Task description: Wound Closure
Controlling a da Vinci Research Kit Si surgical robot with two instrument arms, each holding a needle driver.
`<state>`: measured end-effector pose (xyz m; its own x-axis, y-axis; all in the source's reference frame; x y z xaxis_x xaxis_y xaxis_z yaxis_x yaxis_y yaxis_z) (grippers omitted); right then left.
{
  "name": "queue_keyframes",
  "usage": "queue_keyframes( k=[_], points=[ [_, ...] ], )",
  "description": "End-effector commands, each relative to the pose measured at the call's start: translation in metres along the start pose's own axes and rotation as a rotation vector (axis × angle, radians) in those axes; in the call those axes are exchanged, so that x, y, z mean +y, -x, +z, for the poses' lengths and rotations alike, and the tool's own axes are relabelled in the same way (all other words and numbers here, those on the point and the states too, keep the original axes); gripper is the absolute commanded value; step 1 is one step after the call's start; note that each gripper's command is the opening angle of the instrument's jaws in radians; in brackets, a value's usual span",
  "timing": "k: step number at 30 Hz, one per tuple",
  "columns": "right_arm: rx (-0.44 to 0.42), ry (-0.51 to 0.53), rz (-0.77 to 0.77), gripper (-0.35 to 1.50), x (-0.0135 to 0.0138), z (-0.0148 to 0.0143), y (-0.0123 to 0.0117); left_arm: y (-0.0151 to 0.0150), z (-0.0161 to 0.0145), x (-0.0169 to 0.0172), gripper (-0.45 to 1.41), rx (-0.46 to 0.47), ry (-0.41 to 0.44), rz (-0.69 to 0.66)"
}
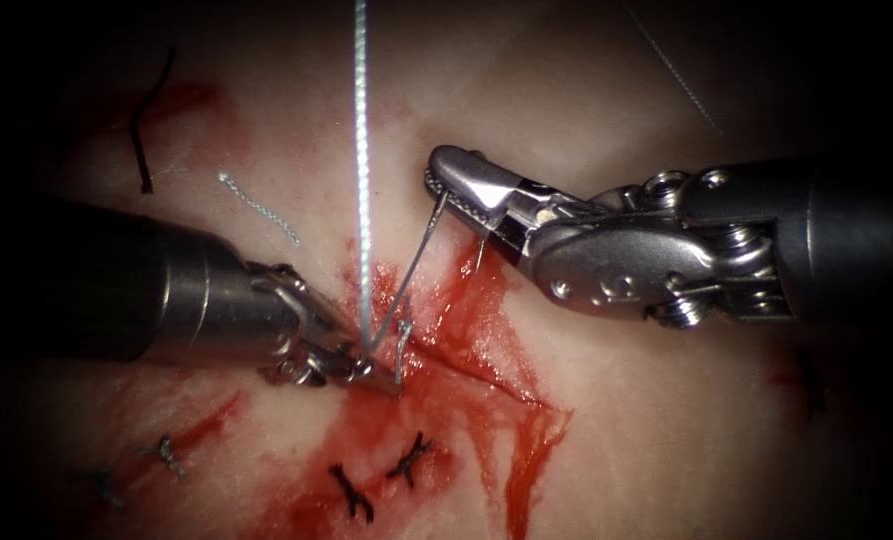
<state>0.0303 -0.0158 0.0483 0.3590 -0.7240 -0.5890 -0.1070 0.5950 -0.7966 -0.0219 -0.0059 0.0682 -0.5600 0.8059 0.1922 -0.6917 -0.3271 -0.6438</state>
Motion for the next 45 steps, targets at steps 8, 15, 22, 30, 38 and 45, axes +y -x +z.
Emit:
queue_keyframes(
  k=[8, 15, 22, 30, 38, 45],
  points=[
    [0.014, 0.004, 0.084, -0.35, -0.0038, 0.0015, -0.0011, -0.0002, 0.0006, 0.0001, -0.45, -0.001, 0.001, 0.000],
    [0.003, -0.038, 0.155, -0.35, -0.0058, 0.0015, -0.0007, -0.0002, 0.0005, 0.0002, -0.45, -0.003, 0.003, 0.000],
    [-0.009, -0.089, 0.179, -0.35, -0.0065, 0.0009, -0.0005, -0.0004, 0.0002, 0.0002, -0.45, -0.008, 0.006, 0.000],
    [-0.017, -0.118, 0.172, -0.35, -0.0066, 0.0008, -0.0005, -0.0004, 0.0002, 0.0002, -0.45, -0.006, 0.006, 0.000],
    [-0.015, -0.121, 0.121, -0.35, -0.0064, 0.0007, -0.0004, -0.0004, 0.0001, 0.0003, -0.45, -0.006, 0.006, 0.000],
    [-0.040, -0.125, 0.113, -0.35, -0.0058, 0.0003, -0.0003, -0.0004, 0.0001, 0.0003, -0.45, -0.006, 0.006, 0.000]
  ],
)
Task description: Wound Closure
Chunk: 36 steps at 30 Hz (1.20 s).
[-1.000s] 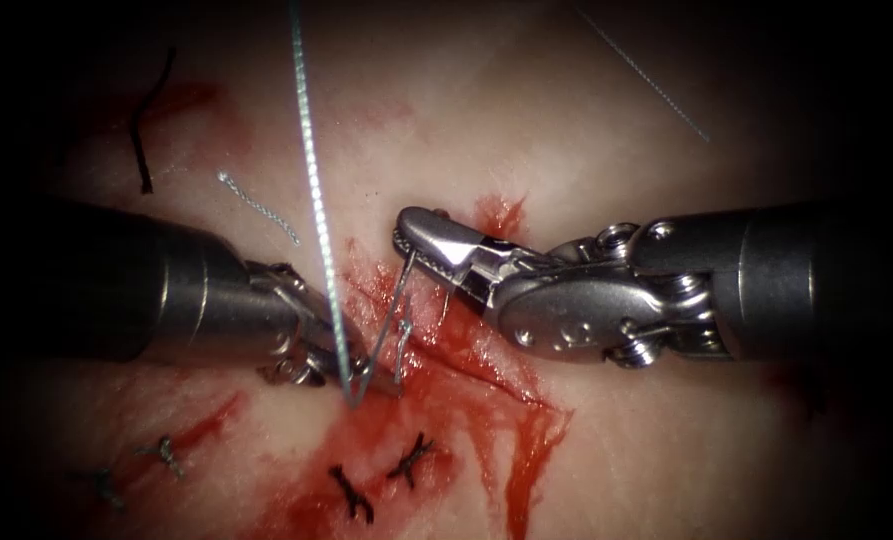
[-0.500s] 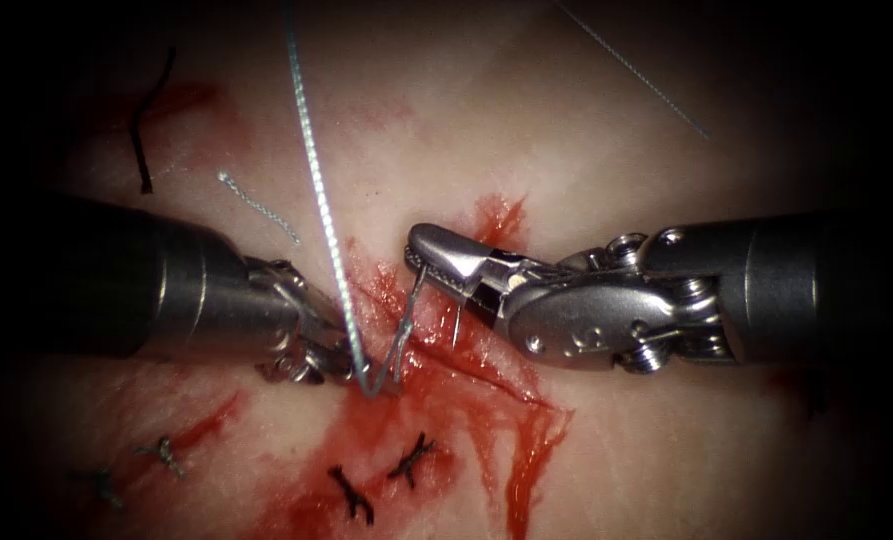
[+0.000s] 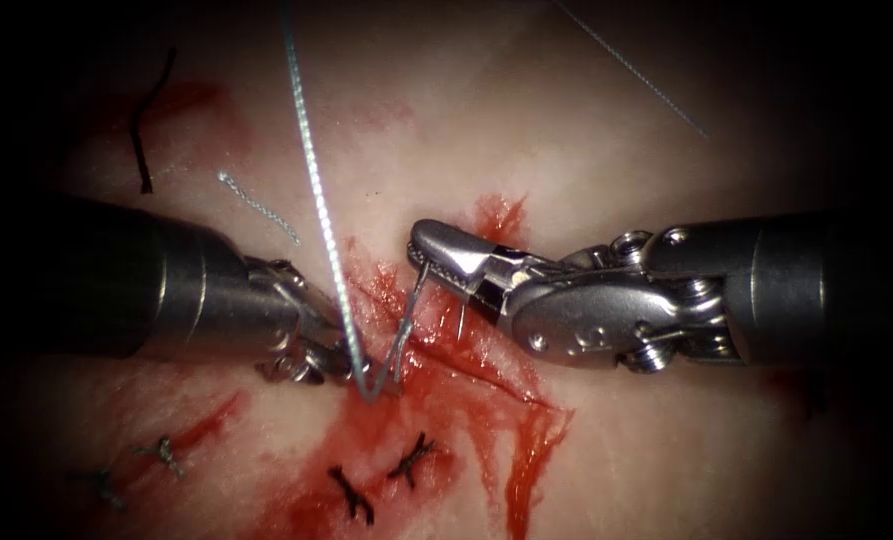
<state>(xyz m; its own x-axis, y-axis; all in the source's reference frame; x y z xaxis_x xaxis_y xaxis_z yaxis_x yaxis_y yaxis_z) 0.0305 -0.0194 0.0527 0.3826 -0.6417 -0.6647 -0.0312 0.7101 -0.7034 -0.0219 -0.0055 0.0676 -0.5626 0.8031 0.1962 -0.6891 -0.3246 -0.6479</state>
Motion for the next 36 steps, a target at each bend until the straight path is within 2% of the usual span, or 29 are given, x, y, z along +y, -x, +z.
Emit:
queue_keyframes(
  k=[1, 6, 16, 31, 36],
  points=[
    [-0.005, -0.003, 0.006, -0.35, 0.0002, 0.0004, -0.0003, -0.0002, 0.0007, 0.0000, -0.45, 0.000, 0.000, 0.000],
    [-0.021, 0.005, 0.020, -0.35, 0.0017, -0.0006, -0.0014, -0.0002, 0.0007, 0.0000, -0.45, -0.001, 0.001, 0.000],
    [-0.032, 0.011, 0.003, -0.35, 0.0001, -0.0008, 0.0000, -0.0002, 0.0006, 0.0000, -0.45, -0.001, 0.001, 0.001],
    [-0.021, 0.008, -0.012, -0.35, -0.0009, -0.0002, -0.0006, -0.0002, 0.0006, 0.0001, -0.45, -0.001, 0.001, 0.000],
    [-0.026, -0.008, -0.020, -0.35, -0.0023, -0.0003, -0.0006, -0.0002, 0.0005, 0.0001, -0.45, -0.002, 0.002, 0.001]
  ],
)
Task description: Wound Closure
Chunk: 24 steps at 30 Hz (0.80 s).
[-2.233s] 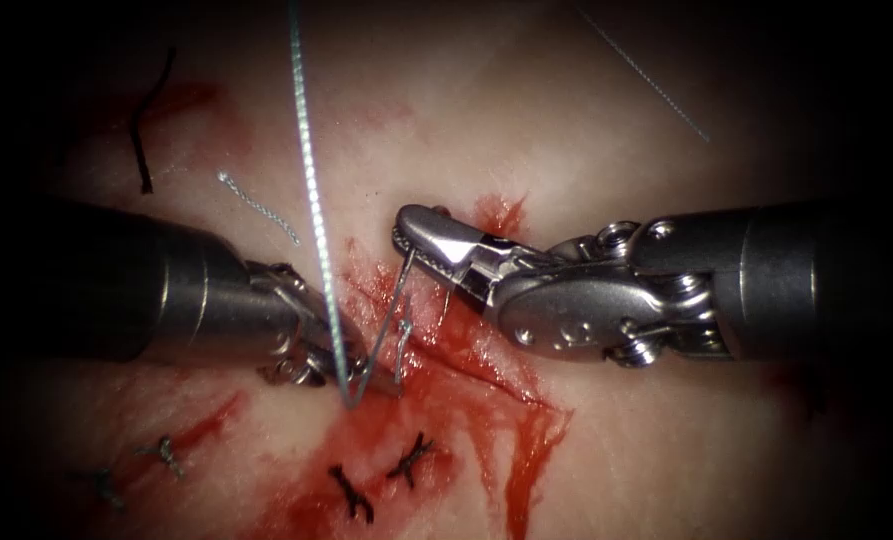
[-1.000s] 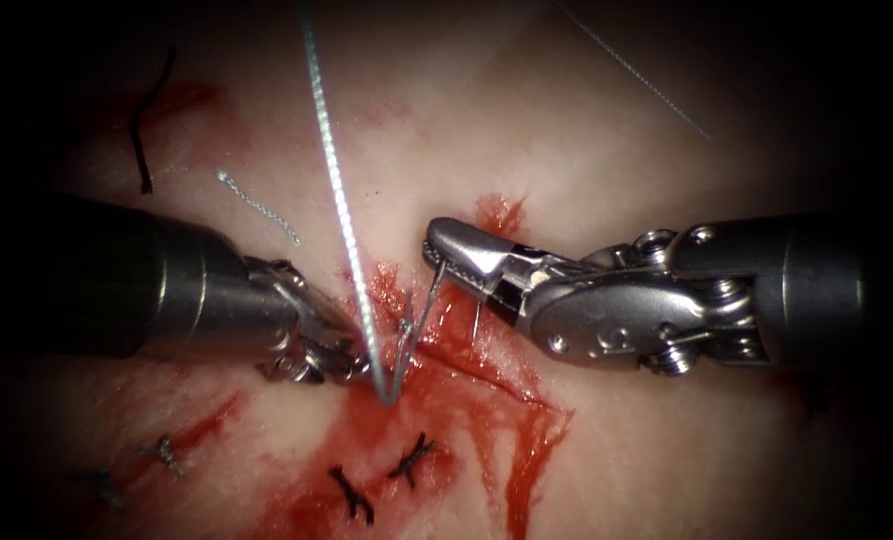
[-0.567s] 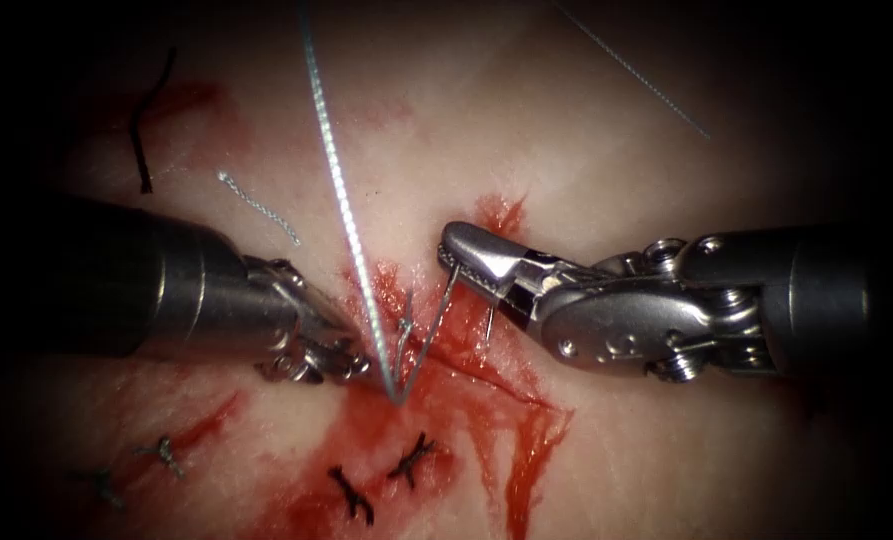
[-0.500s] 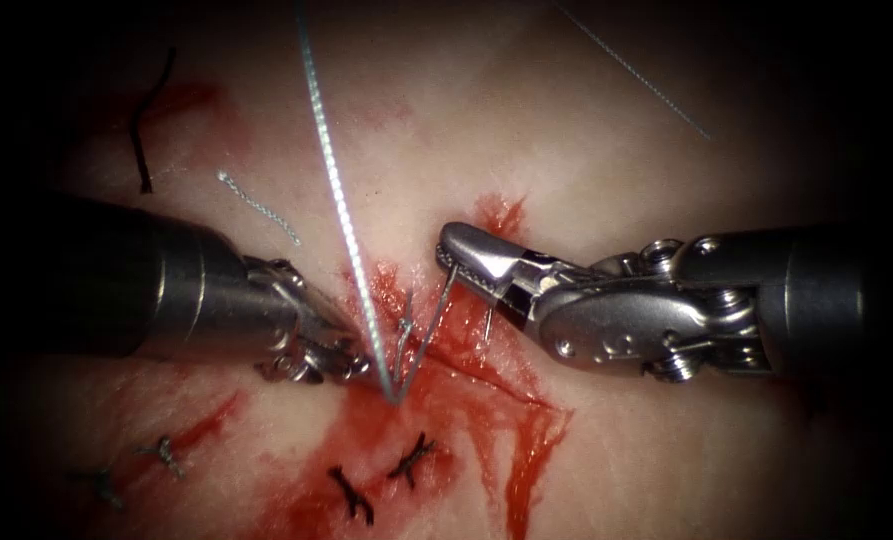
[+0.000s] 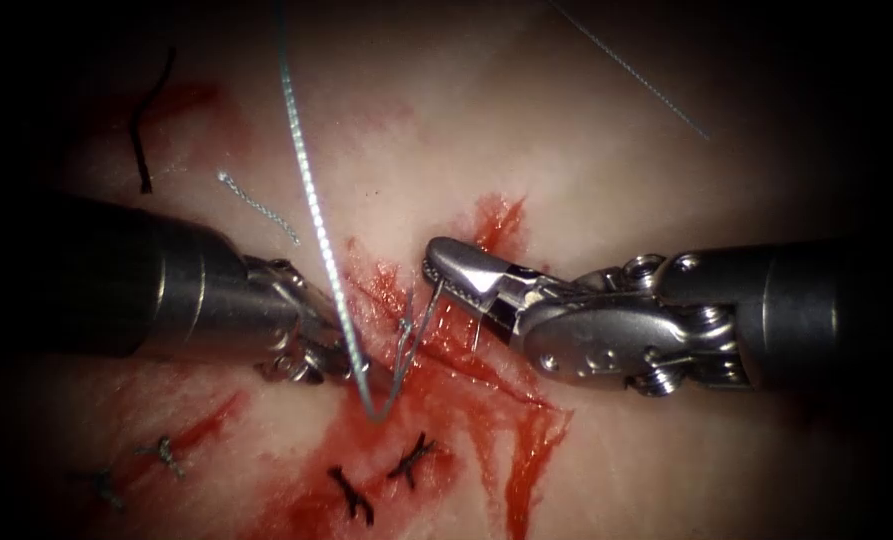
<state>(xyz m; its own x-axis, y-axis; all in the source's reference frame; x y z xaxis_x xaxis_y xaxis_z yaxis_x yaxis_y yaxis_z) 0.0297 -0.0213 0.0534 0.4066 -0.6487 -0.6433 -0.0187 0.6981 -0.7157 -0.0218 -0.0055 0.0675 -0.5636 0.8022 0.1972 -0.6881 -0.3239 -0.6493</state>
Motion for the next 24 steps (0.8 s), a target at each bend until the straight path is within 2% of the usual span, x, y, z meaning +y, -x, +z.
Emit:
queue_keyframes(
  k=[1, 15, 24],
  points=[
    [-0.002, -0.009, -0.007, -0.35, -0.0006, 0.0008, -0.0002, -0.0002, 0.0007, 0.0001, -0.45, -0.001, 0.001, 0.001],
    [0.025, -0.074, -0.151, -0.35, -0.0013, 0.0007, -0.0007, -0.0002, 0.0006, 0.0000, -0.45, -0.002, 0.001, 0.001],
    [0.028, -0.076, -0.157, -0.35, -0.0008, 0.0006, -0.0009, -0.0002, 0.0007, 0.0000, -0.45, -0.001, 0.001, 0.001]
  ],
)
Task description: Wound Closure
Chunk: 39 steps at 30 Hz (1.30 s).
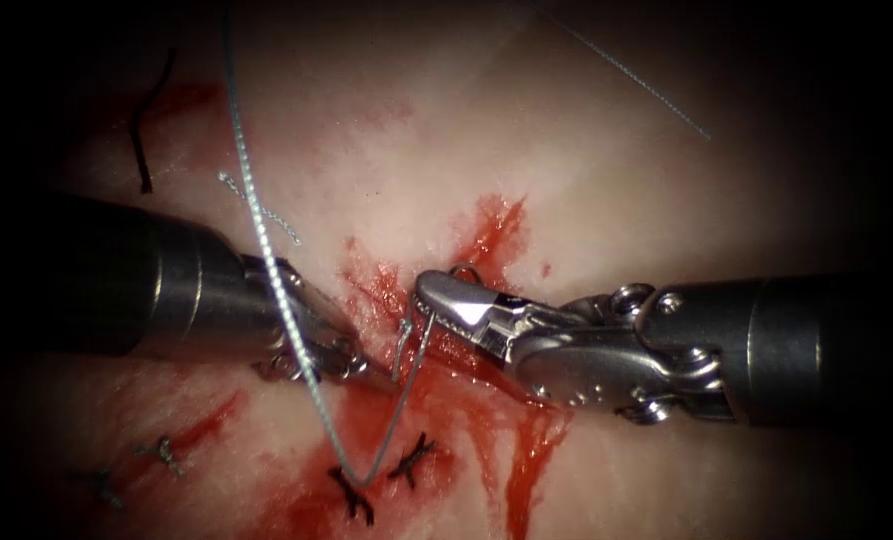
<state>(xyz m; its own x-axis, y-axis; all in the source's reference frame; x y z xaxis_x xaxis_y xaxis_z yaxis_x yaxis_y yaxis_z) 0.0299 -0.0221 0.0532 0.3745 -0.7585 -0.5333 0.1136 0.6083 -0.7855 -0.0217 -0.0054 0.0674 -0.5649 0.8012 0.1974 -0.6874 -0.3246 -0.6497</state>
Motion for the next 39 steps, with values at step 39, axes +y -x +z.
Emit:
queue_keyframes(
  k=[39],
  points=[
    [-0.116, 0.082, 0.271, -0.35, -0.0007, -0.0001, 0.0018, -0.0001, 0.0008, 0.0001, -0.45, 0.000, 0.001, 0.000]
  ],
)
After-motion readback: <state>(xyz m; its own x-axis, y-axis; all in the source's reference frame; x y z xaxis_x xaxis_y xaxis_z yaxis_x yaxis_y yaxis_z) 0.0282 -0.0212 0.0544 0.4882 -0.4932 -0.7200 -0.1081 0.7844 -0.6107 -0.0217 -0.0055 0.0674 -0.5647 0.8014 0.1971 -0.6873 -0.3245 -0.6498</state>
